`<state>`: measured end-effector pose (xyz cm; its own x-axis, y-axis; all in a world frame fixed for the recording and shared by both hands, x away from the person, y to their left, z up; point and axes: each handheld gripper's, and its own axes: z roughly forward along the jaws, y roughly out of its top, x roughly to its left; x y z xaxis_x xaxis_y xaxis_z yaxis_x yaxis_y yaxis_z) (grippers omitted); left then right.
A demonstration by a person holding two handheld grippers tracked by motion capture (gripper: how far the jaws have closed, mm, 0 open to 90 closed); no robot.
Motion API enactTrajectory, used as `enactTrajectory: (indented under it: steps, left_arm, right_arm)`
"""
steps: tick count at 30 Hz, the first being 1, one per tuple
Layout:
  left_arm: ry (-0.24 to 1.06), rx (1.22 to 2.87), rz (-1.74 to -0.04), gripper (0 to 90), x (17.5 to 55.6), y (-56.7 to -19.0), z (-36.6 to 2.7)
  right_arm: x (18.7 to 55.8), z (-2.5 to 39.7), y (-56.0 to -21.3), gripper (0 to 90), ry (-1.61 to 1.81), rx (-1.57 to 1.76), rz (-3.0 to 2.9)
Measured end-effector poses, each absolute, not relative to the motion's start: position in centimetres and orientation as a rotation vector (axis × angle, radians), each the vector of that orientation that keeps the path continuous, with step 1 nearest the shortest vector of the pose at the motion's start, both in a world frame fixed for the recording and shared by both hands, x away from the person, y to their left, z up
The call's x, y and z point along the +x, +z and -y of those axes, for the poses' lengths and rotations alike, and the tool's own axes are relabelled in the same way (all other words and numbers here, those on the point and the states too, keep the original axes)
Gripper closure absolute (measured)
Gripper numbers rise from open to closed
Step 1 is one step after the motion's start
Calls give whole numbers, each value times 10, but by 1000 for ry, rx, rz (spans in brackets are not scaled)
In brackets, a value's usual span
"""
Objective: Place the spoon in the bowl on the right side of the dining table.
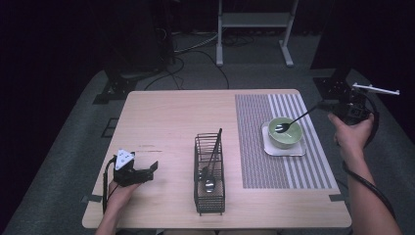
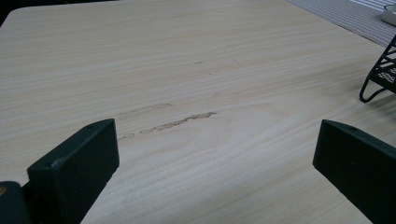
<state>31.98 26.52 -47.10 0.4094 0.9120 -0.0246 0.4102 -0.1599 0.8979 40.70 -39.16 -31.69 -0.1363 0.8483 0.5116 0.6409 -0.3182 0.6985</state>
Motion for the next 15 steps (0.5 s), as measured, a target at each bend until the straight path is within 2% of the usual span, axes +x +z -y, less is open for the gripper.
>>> enactTrajectory:
  steps: [15]
  left_arm:
    - [695, 1758, -1143, 0, 319, -471, -265]
  right_arm:
    - [412, 398, -348, 886, 1429, 1982, -1644]
